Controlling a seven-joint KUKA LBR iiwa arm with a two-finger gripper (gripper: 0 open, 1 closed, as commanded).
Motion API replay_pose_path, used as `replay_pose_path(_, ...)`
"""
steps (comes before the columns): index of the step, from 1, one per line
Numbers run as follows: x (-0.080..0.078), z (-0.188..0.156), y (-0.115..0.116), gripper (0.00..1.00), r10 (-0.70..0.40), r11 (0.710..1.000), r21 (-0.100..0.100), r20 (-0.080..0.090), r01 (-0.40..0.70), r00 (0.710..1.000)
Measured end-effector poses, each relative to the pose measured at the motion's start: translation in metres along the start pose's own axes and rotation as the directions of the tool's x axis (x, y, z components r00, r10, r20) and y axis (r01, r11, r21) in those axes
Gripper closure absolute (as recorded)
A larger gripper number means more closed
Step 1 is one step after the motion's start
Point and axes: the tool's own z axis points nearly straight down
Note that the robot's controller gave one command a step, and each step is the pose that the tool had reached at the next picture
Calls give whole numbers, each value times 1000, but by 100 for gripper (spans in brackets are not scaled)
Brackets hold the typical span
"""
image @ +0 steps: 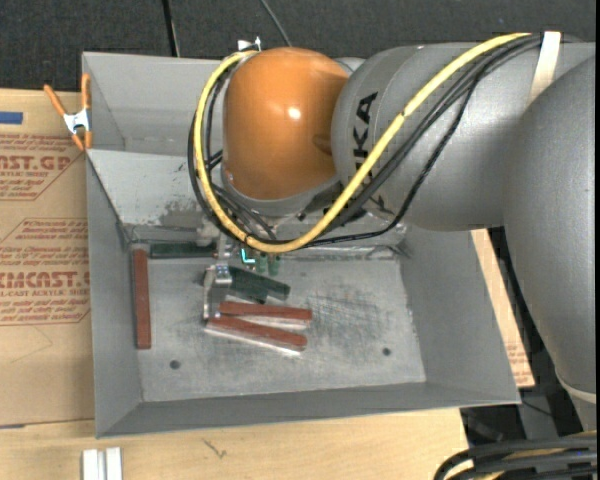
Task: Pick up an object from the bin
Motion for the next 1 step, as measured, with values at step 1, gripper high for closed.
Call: replay_pose_path(1,-2,-5,-1,0,2,1000,-1,8,-2,1000)
